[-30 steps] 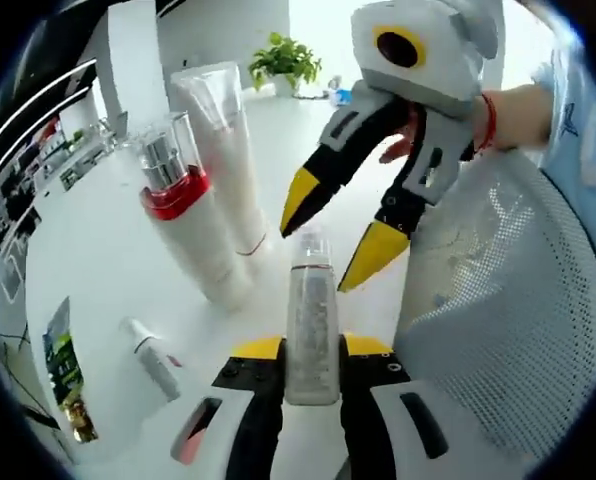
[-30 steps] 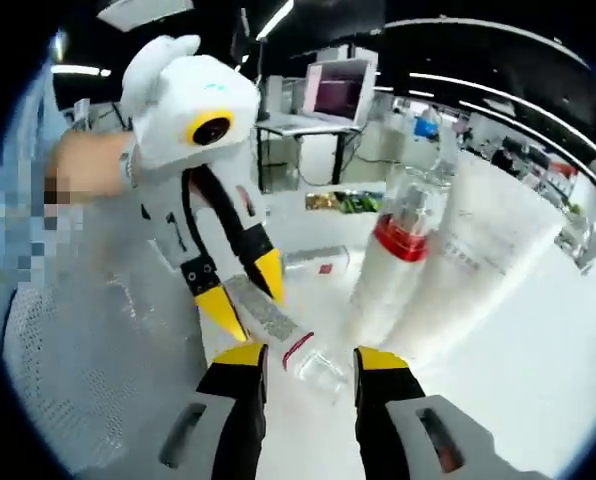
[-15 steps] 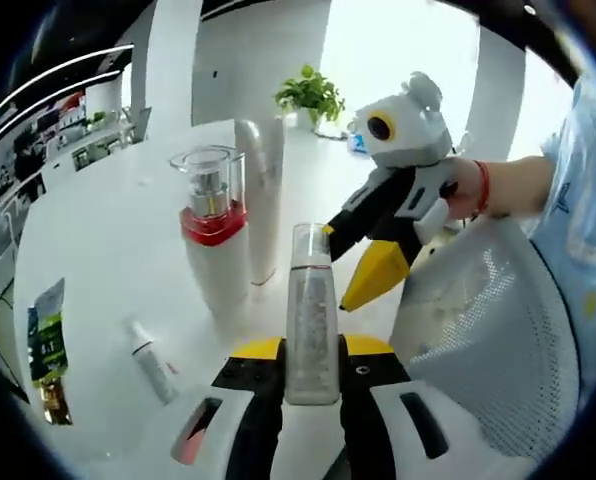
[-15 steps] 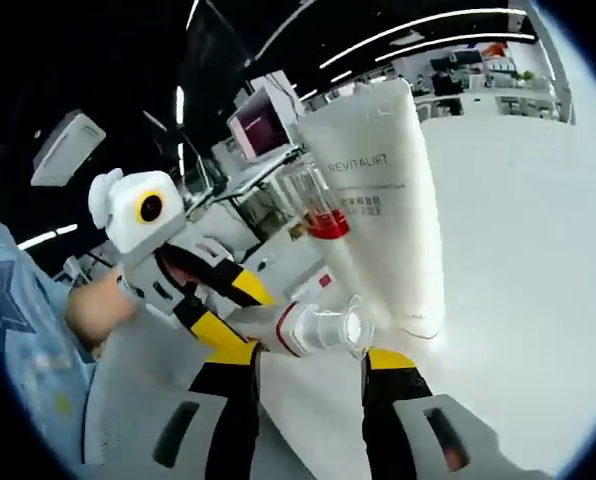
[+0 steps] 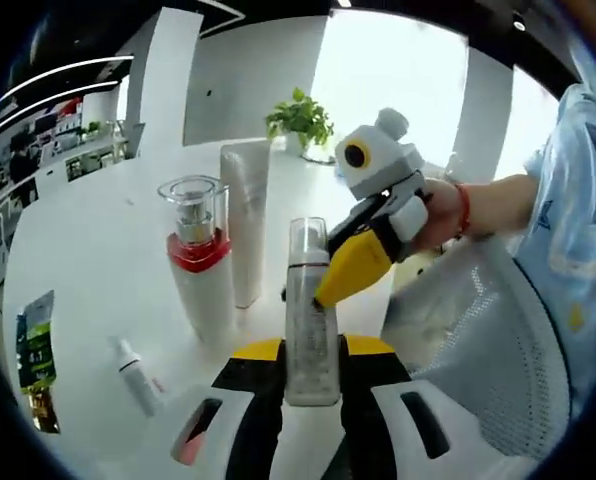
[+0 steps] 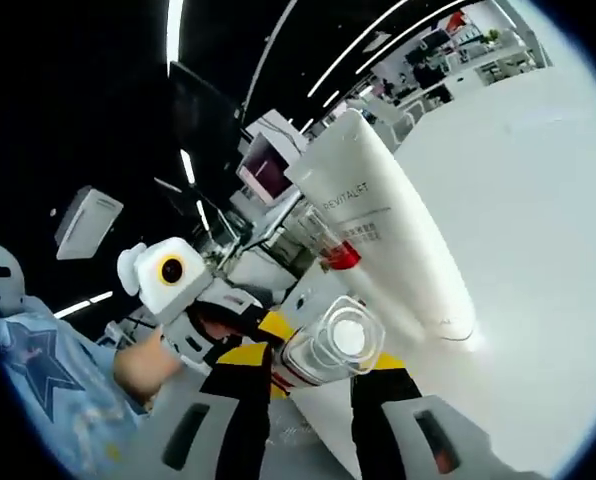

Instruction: Arrange the skincare products in the storage area until every visible bottle or jar stands upright without overlapping.

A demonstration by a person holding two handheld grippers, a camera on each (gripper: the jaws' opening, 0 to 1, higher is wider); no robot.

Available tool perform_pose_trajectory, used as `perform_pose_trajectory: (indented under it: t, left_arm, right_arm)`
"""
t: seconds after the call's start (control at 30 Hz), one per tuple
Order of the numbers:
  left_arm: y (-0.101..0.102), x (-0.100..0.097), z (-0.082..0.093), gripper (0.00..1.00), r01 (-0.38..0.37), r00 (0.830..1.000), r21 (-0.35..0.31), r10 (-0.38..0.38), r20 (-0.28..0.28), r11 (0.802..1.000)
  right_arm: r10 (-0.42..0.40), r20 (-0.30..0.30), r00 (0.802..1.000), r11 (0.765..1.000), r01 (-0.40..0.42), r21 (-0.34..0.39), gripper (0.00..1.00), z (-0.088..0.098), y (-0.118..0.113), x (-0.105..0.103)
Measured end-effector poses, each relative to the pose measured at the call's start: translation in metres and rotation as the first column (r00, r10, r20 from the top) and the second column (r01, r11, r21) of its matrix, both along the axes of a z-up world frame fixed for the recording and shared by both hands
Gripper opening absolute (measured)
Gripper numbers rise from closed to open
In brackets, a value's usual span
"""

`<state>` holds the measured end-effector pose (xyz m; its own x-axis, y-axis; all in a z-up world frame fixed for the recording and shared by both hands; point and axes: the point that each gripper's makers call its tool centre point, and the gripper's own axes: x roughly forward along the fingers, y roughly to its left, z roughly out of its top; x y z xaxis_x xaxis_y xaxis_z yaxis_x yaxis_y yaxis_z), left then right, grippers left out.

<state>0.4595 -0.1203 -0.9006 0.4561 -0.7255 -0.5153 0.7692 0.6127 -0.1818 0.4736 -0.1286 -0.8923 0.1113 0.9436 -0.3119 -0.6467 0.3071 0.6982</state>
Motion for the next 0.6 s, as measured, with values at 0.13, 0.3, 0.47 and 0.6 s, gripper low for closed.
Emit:
perform_pose_trajectory:
  t: [0.13, 0.3, 0.47, 0.6]
  left_arm:
    - [0.000, 0.000, 0.004, 0.26, -0.006, 1.000, -0.044, 0.005, -0.025, 0.999]
    - [-0.002, -0.001, 0.005, 0.26, -0.006, 0.999, -0.071, 0.003, -0.047, 0.997]
    - [-0.006, -0.006, -0.006, 0.26, 0.028, 0.998, -0.024, -0.030, -0.060, 0.999]
    - [-0.008, -0.005, -0.014, 0.26, 0.051, 0.999, 0.039, -0.051, -0.008, 0.998]
  right_arm:
    - [0.000, 0.049, 0.999, 1.000, -0.001, 0.025, 0.25, 0.008, 0.003, 0.000]
    - [0.004, 0.104, 0.995, 0.999, -0.009, 0.052, 0.23, 0.016, 0.009, -0.003]
    - [0.072, 0.190, 0.979, 0.997, -0.066, -0.040, 0.21, 0.011, 0.011, -0.010]
    - [0.114, 0.318, 0.941, 0.990, -0.081, -0.116, 0.20, 0.011, 0.013, -0.012]
